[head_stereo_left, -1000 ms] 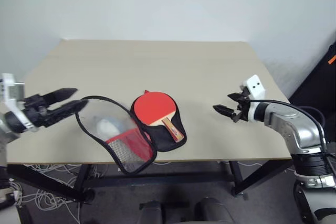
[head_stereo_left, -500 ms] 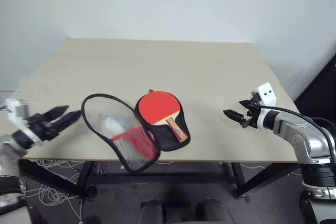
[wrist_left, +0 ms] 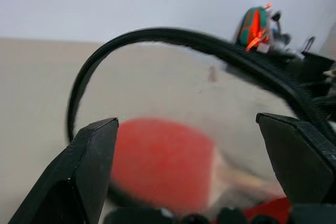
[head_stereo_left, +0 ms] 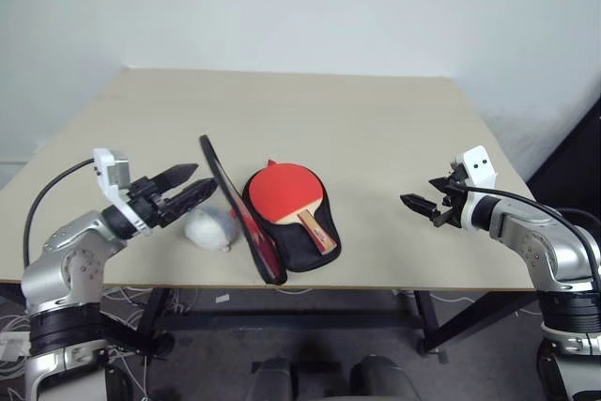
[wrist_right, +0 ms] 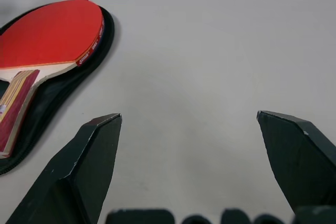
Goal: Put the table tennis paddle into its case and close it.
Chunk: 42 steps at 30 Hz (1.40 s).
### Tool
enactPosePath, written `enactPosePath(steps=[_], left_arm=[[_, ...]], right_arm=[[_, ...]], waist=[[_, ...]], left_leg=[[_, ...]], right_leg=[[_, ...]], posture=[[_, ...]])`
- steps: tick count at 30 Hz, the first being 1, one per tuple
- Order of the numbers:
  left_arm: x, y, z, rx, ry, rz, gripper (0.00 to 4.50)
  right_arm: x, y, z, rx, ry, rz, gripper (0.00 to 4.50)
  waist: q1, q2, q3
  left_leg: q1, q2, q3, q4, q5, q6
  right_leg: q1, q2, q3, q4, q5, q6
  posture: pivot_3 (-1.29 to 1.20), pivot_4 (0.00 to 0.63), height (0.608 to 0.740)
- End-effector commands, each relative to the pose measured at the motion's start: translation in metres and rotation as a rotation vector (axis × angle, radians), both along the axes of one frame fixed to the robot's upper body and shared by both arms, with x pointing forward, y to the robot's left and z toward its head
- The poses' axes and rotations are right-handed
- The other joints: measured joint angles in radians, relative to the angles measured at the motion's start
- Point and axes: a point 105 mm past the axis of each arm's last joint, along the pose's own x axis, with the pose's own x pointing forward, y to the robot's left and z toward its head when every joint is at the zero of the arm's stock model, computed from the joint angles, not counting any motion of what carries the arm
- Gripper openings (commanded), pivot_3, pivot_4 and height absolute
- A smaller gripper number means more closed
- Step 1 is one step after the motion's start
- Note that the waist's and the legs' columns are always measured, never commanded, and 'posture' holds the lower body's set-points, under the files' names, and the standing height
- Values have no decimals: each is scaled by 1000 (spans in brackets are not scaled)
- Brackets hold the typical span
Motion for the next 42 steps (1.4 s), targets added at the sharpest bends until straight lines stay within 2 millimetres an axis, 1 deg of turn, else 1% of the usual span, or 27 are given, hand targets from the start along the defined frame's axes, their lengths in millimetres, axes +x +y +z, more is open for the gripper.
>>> enactPosePath(steps=[1,5,7,9,10,12,13,14,15,17,19,22,23,26,29,34,38,42], left_arm=[[8,-23,15,-15,-60,-26,4500],[18,-43,12,-50,-50,-14,4500],[24,-48,11,-26,-61,15,4500],[30,-49,14,-5,-82,49,4500],[31,-49,18,-19,-90,58,4500],[35,-51,32,-78,-110,66,4500],[34,-56,39,-107,-114,47,4500],[33,-59,42,-123,-114,32,4500],[28,-67,44,-143,-101,-9,4500],[17,-81,43,-179,-53,-85,4500],[6,-91,42,-214,1,-143,4500],[-3,-97,40,-236,53,-181,4500],[-7,-99,38,-248,81,-197,4500],[-19,-98,20,-276,197,-218,4500],[-30,-95,3,-360,344,-226,4500],[-53,-92,-21,-381,509,-259,4500],[-61,-83,-38,-361,602,-226,4500],[-65,-74,-45,-355,660,-202,4500]], right_arm=[[4,-5,21,7,-67,-4,4471],[6,-7,23,7,-74,-13,4471],[6,-7,24,8,-75,-14,4471],[6,-7,23,9,-75,-14,4471],[5,-6,23,9,-75,-14,4471],[4,-6,23,11,-73,-12,4471],[4,-6,23,12,-72,-12,4471],[4,-6,23,13,-71,-11,4471],[4,-6,23,13,-70,-11,4471],[4,-7,23,13,-69,-13,4471],[4,-7,23,13,-67,-14,4471],[4,-7,21,13,-64,-15,4471],[4,-7,21,14,-62,-16,4471],[3,-5,17,19,-54,-17,4471],[1,-4,16,25,-50,-18,4471],[-1,-3,13,29,-39,-22,4471],[-3,-2,10,32,-30,-22,4471],[-6,0,7,38,-23,-25,4471]], waist=[[0,0,0],[-1,0,0],[-1,0,0],[0,0,0],[0,0,0],[0,0,0],[0,0,0],[0,0,0],[-1,0,0],[-1,0,0],[-1,0,0],[-1,0,0],[-1,0,0],[-1,0,0],[-1,0,0],[-1,0,0],[-1,0,0],[-1,0,0]], left_leg=[[0,0,0,0,0,0],[0,0,1,2,-1,1],[0,0,3,3,-1,2],[0,0,3,3,-1,2],[0,0,3,3,-1,2],[0,0,3,3,-1,2],[-1,0,3,4,-1,2],[-1,0,3,4,-2,3],[-1,0,3,4,-2,3],[0,0,5,4,-2,4],[0,0,5,4,-3,4],[0,0,6,5,-3,4],[0,0,6,5,-3,4],[0,0,6,5,-3,5],[0,0,6,5,-3,5],[0,0,6,6,-3,5],[0,0,6,6,-3,5],[0,0,7,6,-3,5]], right_leg=[[0,0,0,0,0,0],[0,0,2,0,1,1],[0,1,3,0,1,2],[0,1,4,0,1,2],[0,1,4,0,1,2],[0,1,4,0,1,2],[0,1,4,0,2,2],[0,1,4,0,2,3],[0,1,4,0,2,3],[0,1,5,0,2,3],[0,1,6,0,2,3],[0,1,7,0,2,4],[0,1,7,0,2,4],[0,1,7,0,2,4],[0,1,7,0,2,4],[0,1,8,0,2,4],[0,1,8,0,2,4],[0,1,8,0,2,3]], posture=[[0,0,740],[0,0,740],[0,0,740],[0,0,740],[0,0,740],[0,0,740],[0,0,740],[0,0,740],[0,0,740],[0,0,740],[0,0,740],[0,0,740],[0,0,740],[0,0,740],[0,0,740],[0,0,740],[0,0,740],[0,0,740]])
